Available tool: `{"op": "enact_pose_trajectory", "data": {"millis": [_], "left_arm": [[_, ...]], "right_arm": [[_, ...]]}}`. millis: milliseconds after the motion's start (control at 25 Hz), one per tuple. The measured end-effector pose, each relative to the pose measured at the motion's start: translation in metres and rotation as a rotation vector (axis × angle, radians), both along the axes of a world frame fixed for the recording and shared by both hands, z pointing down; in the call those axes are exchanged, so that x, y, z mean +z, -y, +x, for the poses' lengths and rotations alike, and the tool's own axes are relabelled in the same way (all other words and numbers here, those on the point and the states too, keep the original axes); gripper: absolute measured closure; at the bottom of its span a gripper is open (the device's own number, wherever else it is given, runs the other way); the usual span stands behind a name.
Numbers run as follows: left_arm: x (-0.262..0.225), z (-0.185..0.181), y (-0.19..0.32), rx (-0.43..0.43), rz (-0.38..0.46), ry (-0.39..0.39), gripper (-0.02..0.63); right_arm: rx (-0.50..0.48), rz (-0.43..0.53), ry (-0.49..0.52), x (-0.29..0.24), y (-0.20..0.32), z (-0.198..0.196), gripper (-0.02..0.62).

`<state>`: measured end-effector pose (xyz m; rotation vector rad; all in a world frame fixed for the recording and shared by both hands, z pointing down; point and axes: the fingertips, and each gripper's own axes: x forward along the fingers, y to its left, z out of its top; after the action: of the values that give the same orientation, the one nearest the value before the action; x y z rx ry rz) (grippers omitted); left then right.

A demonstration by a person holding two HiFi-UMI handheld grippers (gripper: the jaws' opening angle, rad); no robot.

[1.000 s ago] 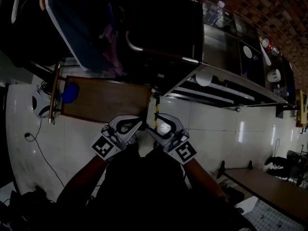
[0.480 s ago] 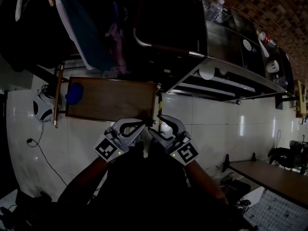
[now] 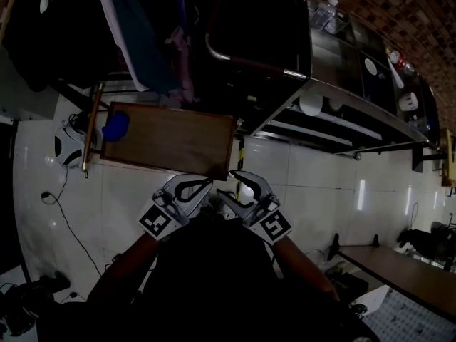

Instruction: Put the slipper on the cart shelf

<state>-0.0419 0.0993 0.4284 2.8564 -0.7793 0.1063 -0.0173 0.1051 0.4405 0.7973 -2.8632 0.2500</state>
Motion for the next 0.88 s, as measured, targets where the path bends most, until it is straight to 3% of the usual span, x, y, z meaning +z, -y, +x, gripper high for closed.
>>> {"op": "enact_pose_trajectory", "data": {"millis": [360,880], "left_arm": [[0.006,-0.035,-0.007,-0.028,-0.015,0.018,0.601],[0.010,-0.132,0.031,0.090,-0.012,-0.020,0.601]], "right_arm": [[-0.043,-0.025,0.011,0.006,-0.008,-0.034,0.379],[0.084,-0.062,0.035,0.007,0.038,-0.136,0.405]]}}
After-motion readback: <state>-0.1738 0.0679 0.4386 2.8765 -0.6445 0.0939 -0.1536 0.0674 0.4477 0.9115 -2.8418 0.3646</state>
